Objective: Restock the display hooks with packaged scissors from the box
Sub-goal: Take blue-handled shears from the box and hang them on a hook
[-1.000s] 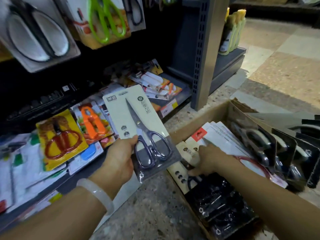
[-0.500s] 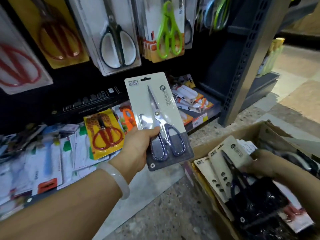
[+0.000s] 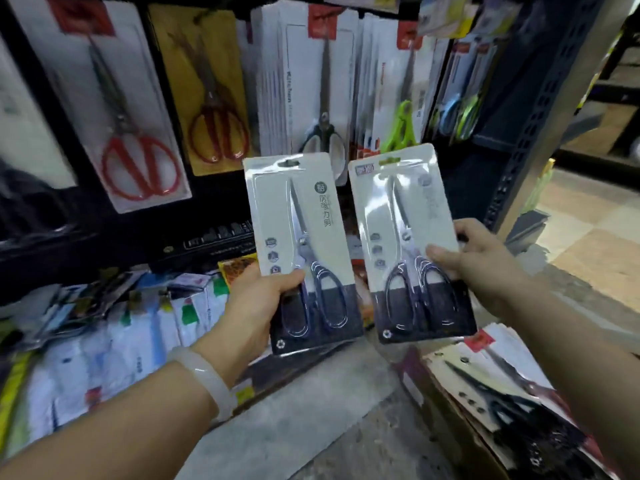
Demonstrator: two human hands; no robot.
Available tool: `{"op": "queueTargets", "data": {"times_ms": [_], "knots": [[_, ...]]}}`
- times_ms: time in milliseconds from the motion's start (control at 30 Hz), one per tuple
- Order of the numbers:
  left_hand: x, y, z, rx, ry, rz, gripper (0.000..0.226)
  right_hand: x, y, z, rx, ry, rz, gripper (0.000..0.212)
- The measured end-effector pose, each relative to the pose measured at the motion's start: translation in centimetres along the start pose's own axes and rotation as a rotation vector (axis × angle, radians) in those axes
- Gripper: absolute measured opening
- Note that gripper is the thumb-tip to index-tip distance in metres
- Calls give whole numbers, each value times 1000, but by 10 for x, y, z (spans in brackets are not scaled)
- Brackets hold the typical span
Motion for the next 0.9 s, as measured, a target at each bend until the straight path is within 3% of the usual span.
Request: {"op": "queueTargets", "data": {"times_ms": [267,533,900], "knots": [[-61,-106,8,-135,173,41,16,61,118,25,164,-102,-255,26],[-77,-190,40,-316,270,59,18,79,215,60,343,-116,-355,20],[-119,-284,66,-489,406,80,23,132,308,91,417,-278,-481,13]]}}
Point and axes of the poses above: each hand's wrist, its own z-axis away from the middle knuckle, its own y-axis out of the palm, x = y × z, the point moved 2 cm from there along -z, towards the middle knuckle, and after that the axes turned 5 degrees about -x, right-handed, at the moved point
